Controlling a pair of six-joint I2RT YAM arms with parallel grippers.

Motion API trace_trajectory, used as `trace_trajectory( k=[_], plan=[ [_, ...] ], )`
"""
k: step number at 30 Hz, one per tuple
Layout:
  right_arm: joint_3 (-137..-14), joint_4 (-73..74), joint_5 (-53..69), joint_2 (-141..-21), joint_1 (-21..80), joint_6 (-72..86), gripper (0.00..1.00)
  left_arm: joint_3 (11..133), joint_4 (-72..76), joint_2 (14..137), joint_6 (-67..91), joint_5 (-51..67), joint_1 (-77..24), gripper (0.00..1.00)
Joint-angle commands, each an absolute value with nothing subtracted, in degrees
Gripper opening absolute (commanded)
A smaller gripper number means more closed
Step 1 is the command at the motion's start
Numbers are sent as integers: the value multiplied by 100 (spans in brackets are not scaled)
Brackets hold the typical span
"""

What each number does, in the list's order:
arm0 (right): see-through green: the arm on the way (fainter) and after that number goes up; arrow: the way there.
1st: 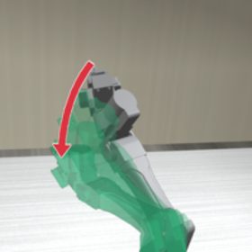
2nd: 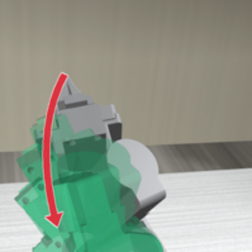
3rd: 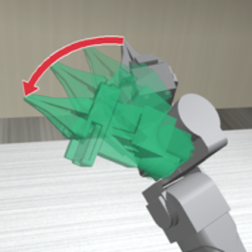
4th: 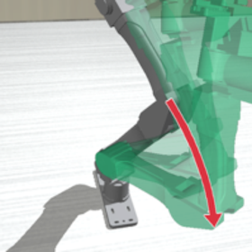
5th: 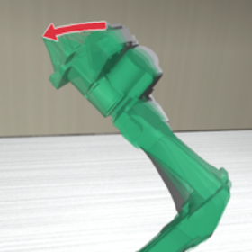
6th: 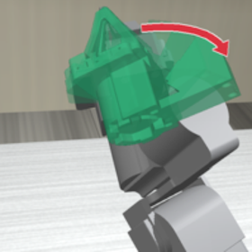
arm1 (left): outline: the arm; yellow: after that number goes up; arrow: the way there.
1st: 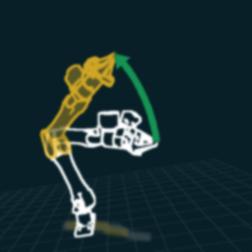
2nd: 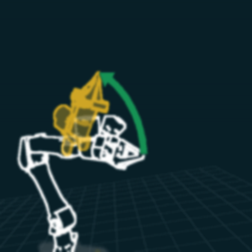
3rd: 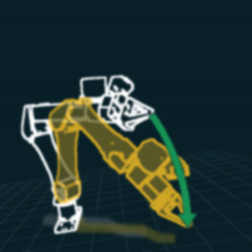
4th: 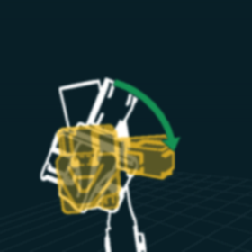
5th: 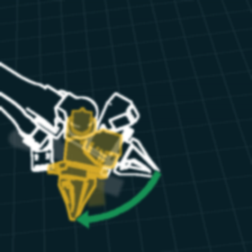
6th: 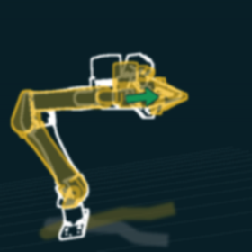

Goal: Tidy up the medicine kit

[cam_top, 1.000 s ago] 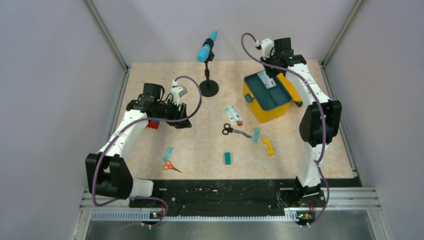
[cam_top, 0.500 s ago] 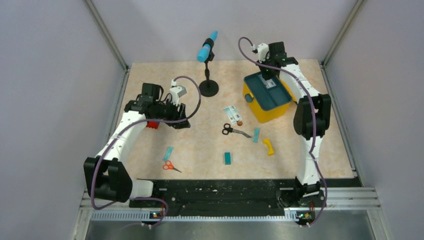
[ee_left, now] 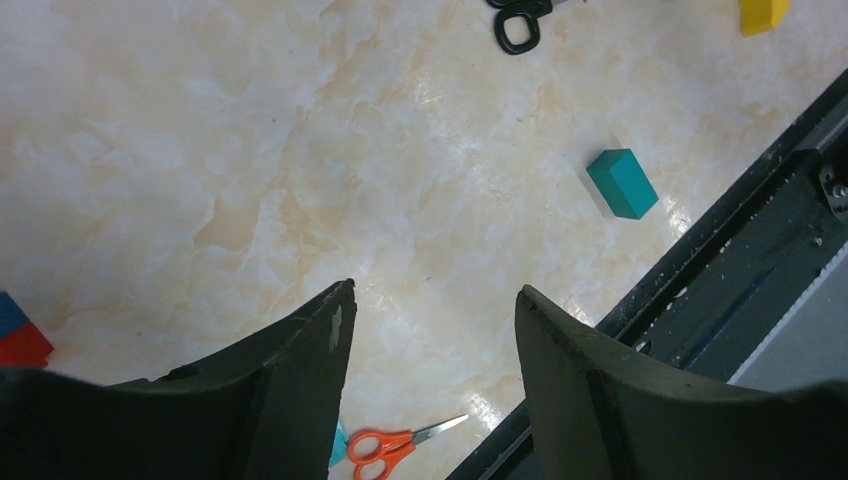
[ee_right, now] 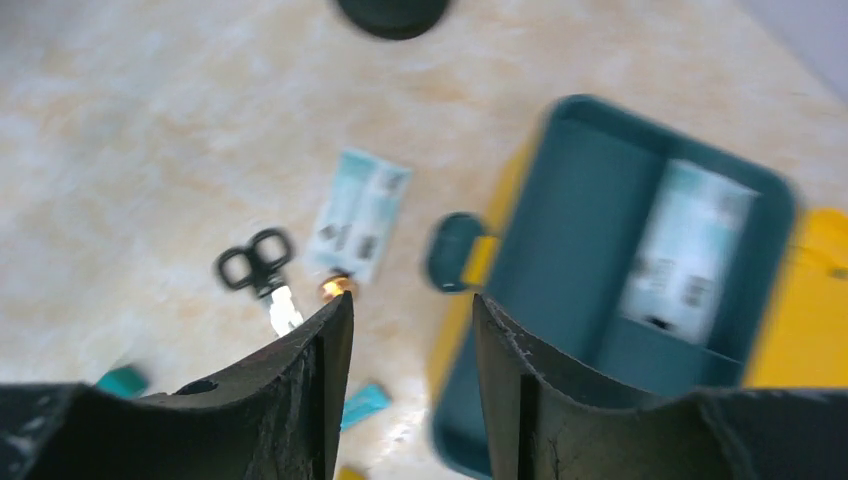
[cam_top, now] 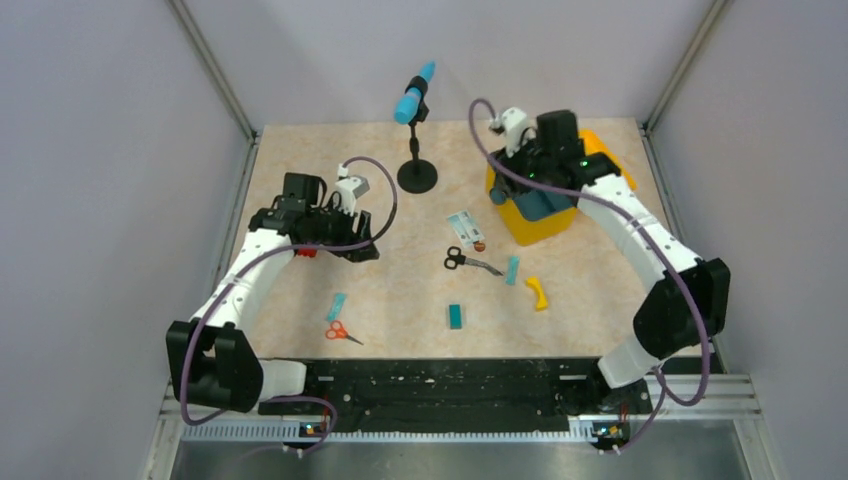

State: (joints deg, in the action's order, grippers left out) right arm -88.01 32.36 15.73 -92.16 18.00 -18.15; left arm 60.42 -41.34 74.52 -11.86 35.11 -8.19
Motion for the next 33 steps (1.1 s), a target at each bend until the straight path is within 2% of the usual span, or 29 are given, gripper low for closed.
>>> trace_trajectory(
  k=[1,7,15,26,31,33],
  plan=[
    [-7793,2920,1734,-9240,2558,-1536,48,5941,-3928,7204,-756,2976,-817,68],
    [-7912,2643,1294,-9993,3056,-634,46,5668,-3813,7107,128,2266,-688,72],
    [-8247,2548,552,-10886,3398,-152,49,5302,-3203,6922,537,2732,-370,68],
    [-8436,2407,125,-11540,3389,-319,48,4880,-2765,6714,1054,2988,-35,62],
    [-8425,2404,184,-11798,3386,-374,48,4929,-2751,6762,1048,3038,-35,61],
    [-8380,2400,348,-11858,3363,-331,45,4959,-2751,6795,1046,3054,-35,61]
  ],
)
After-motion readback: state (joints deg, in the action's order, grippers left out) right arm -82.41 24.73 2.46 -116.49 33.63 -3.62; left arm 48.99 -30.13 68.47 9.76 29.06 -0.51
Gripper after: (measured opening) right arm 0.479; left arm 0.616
